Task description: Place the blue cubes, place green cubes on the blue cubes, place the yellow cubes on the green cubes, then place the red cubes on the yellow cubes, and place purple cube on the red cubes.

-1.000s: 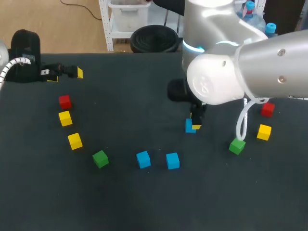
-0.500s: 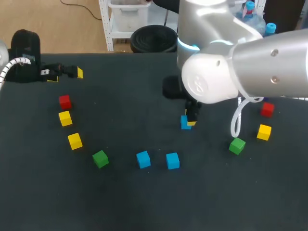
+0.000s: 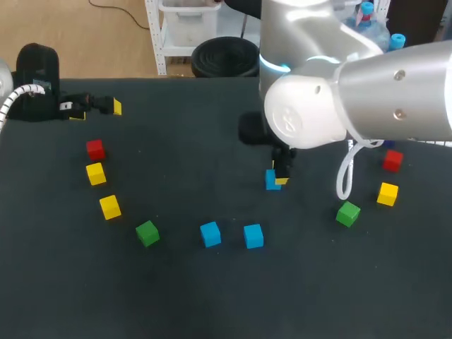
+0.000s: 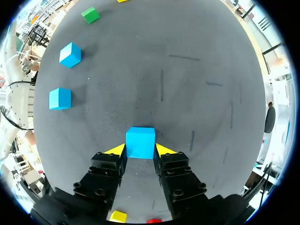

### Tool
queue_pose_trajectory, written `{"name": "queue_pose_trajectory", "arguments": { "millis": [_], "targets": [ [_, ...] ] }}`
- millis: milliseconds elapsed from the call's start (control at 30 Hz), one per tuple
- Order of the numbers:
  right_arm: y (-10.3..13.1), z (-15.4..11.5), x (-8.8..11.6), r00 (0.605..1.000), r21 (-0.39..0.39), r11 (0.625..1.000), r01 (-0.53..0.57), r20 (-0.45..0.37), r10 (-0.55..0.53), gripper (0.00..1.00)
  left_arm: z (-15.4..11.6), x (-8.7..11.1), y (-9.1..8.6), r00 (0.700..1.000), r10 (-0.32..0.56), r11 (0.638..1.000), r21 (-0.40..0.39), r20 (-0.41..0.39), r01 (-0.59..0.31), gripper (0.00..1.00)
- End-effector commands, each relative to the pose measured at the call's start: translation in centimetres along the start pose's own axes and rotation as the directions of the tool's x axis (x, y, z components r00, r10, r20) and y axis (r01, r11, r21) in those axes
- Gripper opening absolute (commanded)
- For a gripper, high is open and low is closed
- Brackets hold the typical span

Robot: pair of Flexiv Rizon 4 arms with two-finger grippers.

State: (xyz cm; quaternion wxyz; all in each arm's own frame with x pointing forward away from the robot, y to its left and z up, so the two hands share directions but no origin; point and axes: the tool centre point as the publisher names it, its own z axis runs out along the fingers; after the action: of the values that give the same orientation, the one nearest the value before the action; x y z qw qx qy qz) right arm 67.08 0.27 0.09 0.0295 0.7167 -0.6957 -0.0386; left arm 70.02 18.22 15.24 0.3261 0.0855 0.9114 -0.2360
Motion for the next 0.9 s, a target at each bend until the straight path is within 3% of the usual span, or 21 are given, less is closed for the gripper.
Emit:
{"name": "queue_pose_trajectory", "arguments": {
  "millis": [33, 100, 133, 167, 200, 400, 533, 733, 900],
  "targets": [
    [-0.1, 0.1, -0.1, 1.000, -0.004, 1.000, 0.001, 0.000, -0.001, 0.00, 0.0, 0.1, 0.2, 1.000, 0.002, 1.000, 0.012, 0.006, -0.002, 1.00],
    [-0.1, 0.1, -0.1, 1.000, -0.008, 1.000, -0.003, -0.001, 0.003, 0.00, 0.0, 0.1, 0.2, 1.000, 0.002, 1.000, 0.012, 0.006, -0.002, 1.00],
    [-0.2, 0.1, 0.0, 1.000, -0.011, 1.000, -0.012, 0.000, 0.012, 0.27, 0.0, 0.1, 0.2, 1.000, 0.002, 1.000, 0.012, 0.006, -0.002, 1.00],
    [-0.2, 0.1, 0.0, 1.000, -0.012, 1.000, -0.013, 0.000, 0.013, 0.41, 0.0, 0.1, 0.2, 1.000, 0.002, 1.000, 0.012, 0.006, -0.002, 1.00],
    [-0.2, 0.1, 0.0, 1.000, -0.014, 1.000, -0.014, 0.000, 0.014, 1.00, 0.0, 0.1, 0.2, 1.000, 0.002, 1.000, 0.012, 0.006, -0.002, 1.00],
    [-0.5, -0.4, 0.1, 0.999, -0.014, 0.999, -0.032, 0.023, 0.032, 1.00, 0.0, 0.1, 0.2, 1.000, 0.002, 1.000, 0.012, 0.006, -0.002, 1.00],
    [0.1, -2.2, 0.0, 0.998, -0.002, 1.000, -0.020, 0.067, 0.020, 1.00, 0.0, 0.1, 0.2, 1.000, 0.002, 1.000, 0.012, 0.006, -0.002, 1.00],
    [3.2, -5.2, -0.7, 0.990, 0.002, 1.000, 0.024, 0.138, -0.024, 1.00, 0.0, 0.1, 0.2, 1.000, 0.002, 1.000, 0.012, 0.006, -0.002, 1.00],
    [6.4, -5.1, -1.2, 0.985, -0.005, 0.996, 0.092, 0.144, -0.091, 1.00, 0.0, 0.1, 0.2, 1.000, 0.002, 1.000, 0.012, 0.006, -0.002, 1.00]
  ]
}}
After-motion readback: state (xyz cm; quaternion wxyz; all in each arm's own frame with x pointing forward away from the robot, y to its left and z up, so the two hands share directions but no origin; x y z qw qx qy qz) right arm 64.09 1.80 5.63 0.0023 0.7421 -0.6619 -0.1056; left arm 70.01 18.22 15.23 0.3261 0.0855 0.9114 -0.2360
